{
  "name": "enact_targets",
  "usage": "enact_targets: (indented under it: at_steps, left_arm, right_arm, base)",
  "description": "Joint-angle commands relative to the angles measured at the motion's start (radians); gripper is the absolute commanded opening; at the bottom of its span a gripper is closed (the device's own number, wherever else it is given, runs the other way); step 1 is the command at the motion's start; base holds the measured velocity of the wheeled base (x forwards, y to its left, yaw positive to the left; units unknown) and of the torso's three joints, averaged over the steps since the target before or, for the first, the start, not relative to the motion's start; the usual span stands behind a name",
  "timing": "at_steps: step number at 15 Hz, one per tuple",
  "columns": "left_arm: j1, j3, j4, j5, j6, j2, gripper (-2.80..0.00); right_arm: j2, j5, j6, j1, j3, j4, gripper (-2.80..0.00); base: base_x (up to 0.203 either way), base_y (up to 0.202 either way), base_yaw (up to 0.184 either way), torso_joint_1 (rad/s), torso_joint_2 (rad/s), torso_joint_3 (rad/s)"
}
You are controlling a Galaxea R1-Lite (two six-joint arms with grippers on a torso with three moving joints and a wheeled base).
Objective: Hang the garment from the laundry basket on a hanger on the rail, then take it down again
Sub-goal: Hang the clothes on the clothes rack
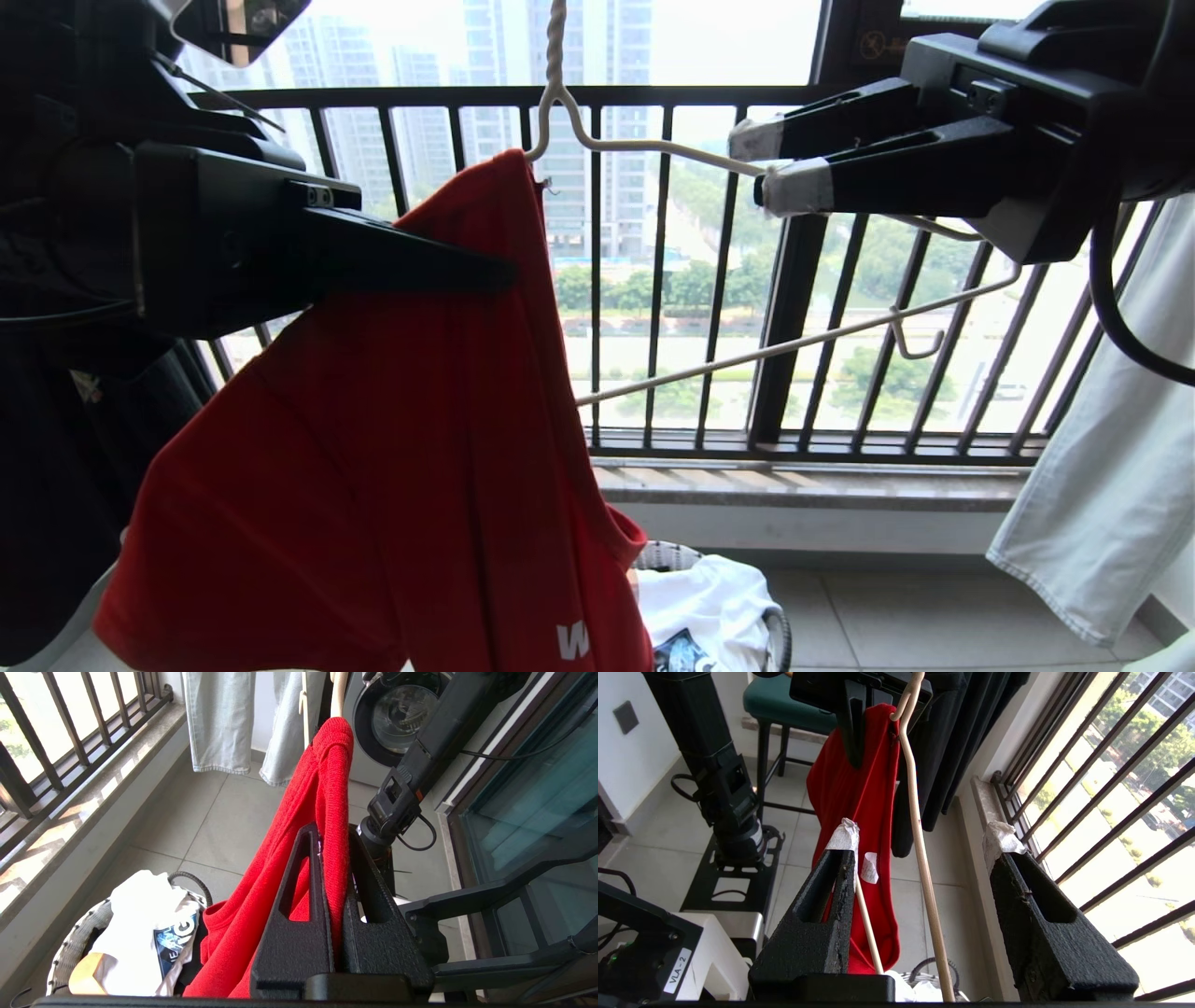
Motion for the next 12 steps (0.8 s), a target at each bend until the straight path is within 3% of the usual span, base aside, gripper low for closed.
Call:
enact_targets:
  at_steps: [1,3,4,6,7,9,12]
  left_arm:
    - [0.000,0.010,0.001,0.026,0.002,-0.012,-2.80]
    - [0.001,0.014,0.001,0.061,0.002,-0.016,-2.80]
    - [0.002,0.018,0.001,0.083,0.002,-0.020,-2.80]
    - [0.013,0.020,-0.001,0.132,0.000,-0.027,-2.80]
    - [0.020,0.020,-0.001,0.134,0.000,-0.033,-2.80]
    - [0.023,0.021,-0.001,0.134,0.000,-0.041,-2.80]
    - [0.022,0.021,-0.001,0.134,0.000,-0.050,-2.80]
  right_arm:
    - [-0.009,0.005,-0.002,-0.025,0.005,0.006,0.00]
    - [-0.023,0.006,0.014,-0.075,0.003,0.029,0.00]
    - [-0.035,0.006,0.070,-0.109,0.000,0.038,0.00]
    - [-0.084,0.002,0.244,-0.177,0.000,0.044,0.00]
    - [-0.124,-0.015,0.352,-0.198,0.012,0.051,0.00]
    - [-0.219,-0.065,0.482,-0.226,0.070,0.061,0.00]
    - [-0.347,-0.091,0.521,-0.241,0.258,0.117,0.00]
  base:
    - [0.000,0.000,0.000,0.000,0.00,0.000]
    - [0.000,0.000,0.000,0.000,0.00,0.000]
    - [0.000,0.000,0.000,0.000,0.00,0.000]
    - [0.000,0.000,0.000,0.000,0.00,0.000]
    - [0.000,0.000,0.000,0.000,0.00,0.000]
    - [0.000,0.000,0.000,0.000,0.00,0.000]
    - [0.000,0.000,0.000,0.000,0.00,0.000]
